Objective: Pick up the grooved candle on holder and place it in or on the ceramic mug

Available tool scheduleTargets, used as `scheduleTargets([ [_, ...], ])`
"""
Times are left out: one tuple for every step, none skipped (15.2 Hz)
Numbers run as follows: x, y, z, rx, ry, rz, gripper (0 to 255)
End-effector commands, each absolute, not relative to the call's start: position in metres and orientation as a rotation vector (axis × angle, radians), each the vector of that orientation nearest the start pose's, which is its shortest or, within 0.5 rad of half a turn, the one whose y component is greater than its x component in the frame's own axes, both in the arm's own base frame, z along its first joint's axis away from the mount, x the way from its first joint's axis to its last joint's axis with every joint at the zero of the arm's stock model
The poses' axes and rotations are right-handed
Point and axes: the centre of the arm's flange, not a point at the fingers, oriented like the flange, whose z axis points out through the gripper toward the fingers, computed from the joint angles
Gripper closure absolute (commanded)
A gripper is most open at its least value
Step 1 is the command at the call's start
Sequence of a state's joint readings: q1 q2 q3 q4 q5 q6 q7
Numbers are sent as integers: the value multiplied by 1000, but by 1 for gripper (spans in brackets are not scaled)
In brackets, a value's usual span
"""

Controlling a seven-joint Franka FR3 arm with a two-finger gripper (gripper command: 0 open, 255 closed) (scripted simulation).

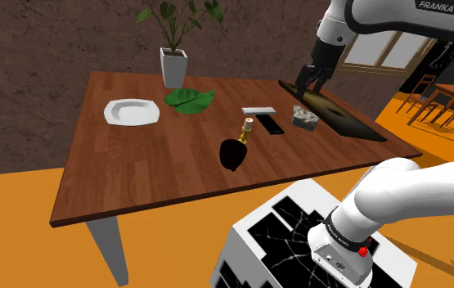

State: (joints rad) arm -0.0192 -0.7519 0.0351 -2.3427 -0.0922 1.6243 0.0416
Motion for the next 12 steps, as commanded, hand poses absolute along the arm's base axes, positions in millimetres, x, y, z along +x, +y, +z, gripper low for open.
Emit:
scheduleTargets([
  [322,-1,591,-3256,51,-58,0],
  [330,-1,581,-3251,52,-56,0],
  [339,-2,571,-3246,52,-53,0],
  [347,-2,561,-3241,53,-50,0],
  [356,-2,551,-3236,54,-47,0],
  [364,-2,541,-3231,54,-44,0],
  [373,-2,530,-3226,55,-42,0],
  [381,-2,520,-3221,56,-39,0],
  [390,-2,510,-3217,56,-36,0],
  [398,-2,500,-3212,57,-33,0],
  [407,-2,490,-3207,57,-31,0],
  [415,-2,479,-3202,58,-28,0],
])
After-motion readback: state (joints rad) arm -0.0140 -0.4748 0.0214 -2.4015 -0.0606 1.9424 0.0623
